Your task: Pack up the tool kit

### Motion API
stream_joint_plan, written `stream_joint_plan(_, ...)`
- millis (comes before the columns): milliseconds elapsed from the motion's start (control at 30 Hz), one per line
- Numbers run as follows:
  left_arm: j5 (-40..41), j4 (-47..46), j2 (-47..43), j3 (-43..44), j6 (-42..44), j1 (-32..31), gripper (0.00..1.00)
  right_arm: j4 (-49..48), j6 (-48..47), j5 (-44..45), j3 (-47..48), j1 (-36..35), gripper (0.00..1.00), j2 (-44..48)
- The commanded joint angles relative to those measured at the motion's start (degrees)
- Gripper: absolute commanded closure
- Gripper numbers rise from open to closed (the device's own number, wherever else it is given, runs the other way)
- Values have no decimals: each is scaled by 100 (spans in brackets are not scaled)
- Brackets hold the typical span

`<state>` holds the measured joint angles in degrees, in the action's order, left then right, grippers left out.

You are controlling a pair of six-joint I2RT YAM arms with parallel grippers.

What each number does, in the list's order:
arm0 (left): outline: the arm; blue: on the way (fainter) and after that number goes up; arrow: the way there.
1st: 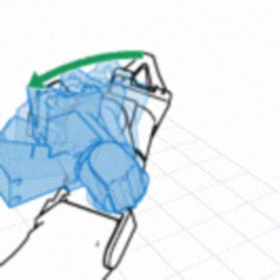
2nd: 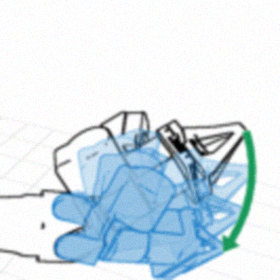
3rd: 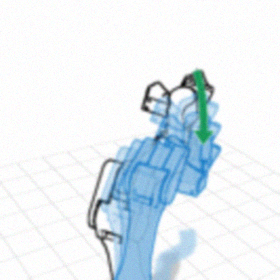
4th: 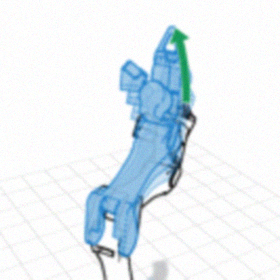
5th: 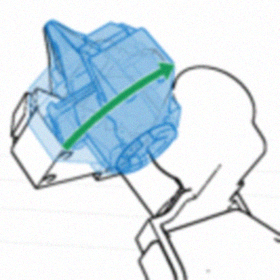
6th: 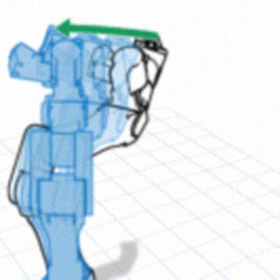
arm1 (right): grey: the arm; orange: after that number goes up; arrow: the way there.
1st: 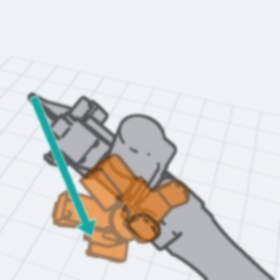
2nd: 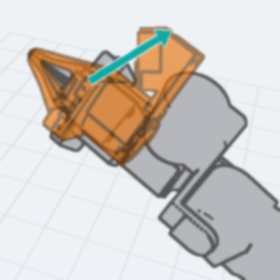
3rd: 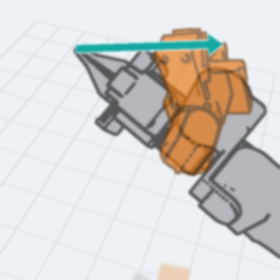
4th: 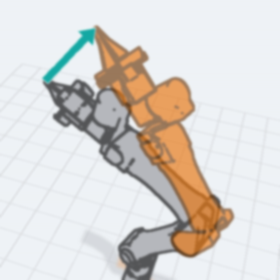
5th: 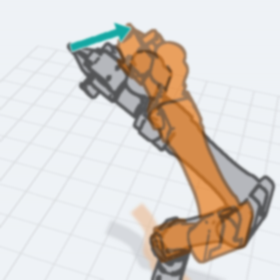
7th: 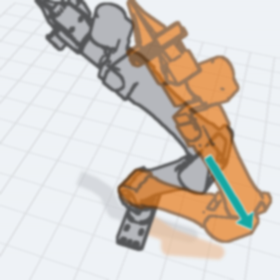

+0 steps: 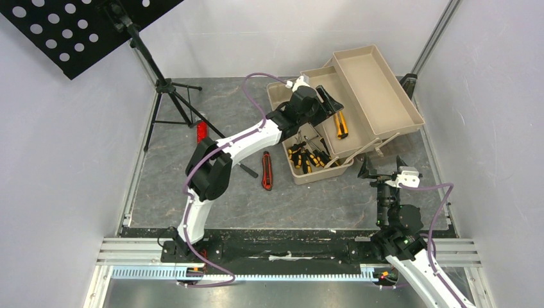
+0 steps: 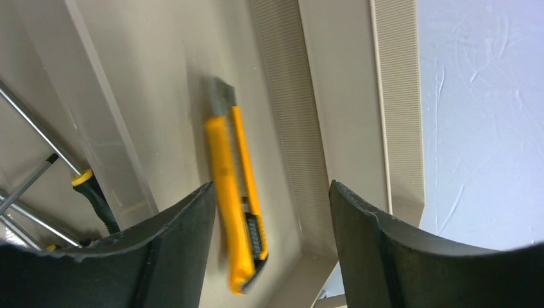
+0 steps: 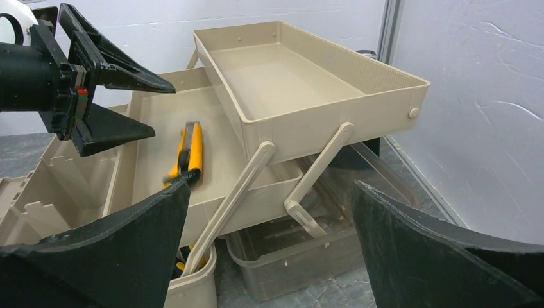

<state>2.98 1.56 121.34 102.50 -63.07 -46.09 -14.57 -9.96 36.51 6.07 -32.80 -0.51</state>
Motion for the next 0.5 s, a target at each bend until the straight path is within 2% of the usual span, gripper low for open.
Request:
stream_joint_plan(0,233,-191,-258,121,19,-13,25,-215,-24,69,-20,-34,2,333)
stream_joint_plan(133,422,-191,-690,-142,224,-11,25,-213,-24,77,-25,-34,2,341)
stream_joint_plan(333,1228,764,-1667,-622,712,-1,27,-213,-24,73,-29,-34,2,359)
stream_joint_plan(467,1972,1814,-2282,-953,675,40,29,-218,-24,81,-29,-36,2,385)
